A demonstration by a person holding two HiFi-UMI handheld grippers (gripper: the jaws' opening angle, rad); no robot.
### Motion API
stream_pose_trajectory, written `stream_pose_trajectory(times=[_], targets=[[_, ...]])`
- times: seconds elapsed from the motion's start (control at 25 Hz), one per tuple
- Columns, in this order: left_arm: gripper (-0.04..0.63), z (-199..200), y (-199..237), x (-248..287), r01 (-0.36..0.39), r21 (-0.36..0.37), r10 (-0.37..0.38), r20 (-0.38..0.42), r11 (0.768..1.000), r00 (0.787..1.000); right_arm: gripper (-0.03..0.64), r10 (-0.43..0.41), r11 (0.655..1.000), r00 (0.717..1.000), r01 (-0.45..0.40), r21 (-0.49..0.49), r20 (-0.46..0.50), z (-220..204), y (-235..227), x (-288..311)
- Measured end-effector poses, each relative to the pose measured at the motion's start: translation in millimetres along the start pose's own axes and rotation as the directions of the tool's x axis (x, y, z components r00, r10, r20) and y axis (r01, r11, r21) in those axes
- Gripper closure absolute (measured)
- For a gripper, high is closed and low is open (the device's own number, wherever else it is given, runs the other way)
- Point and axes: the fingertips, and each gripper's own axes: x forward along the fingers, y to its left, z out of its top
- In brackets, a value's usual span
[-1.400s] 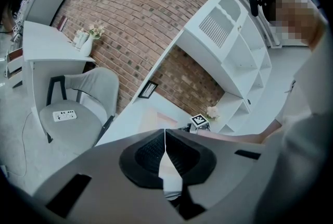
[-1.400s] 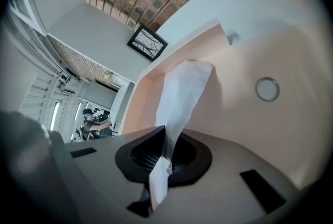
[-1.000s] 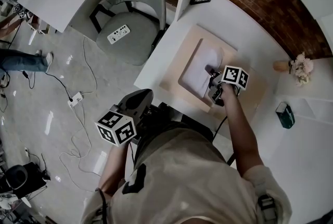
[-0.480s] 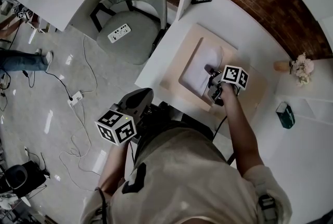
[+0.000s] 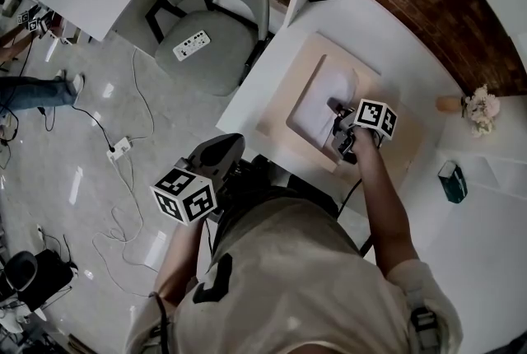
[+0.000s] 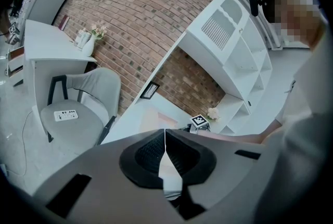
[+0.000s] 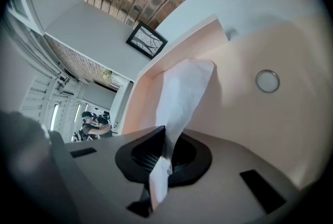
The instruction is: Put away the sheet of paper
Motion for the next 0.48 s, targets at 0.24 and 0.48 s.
stream_pose_trajectory(times=[0.24, 0.48], targets=[[0.575, -1.0, 0.5, 0.1, -0.001, -0.004, 0.001, 0.000, 1.000, 1.000, 0.589, -0.007, 1.000, 1.000, 0.007, -0.015, -0.007, 0.7, -0.1, 0.3], [0.575, -1.7, -0.4, 0.9, -0.002, -0.006, 0.002, -0.001, 1.000, 1.000, 0.589, -0.018, 0.999, 1.000, 0.018, -0.027, -0.004, 2.9, -1.9, 0.3]])
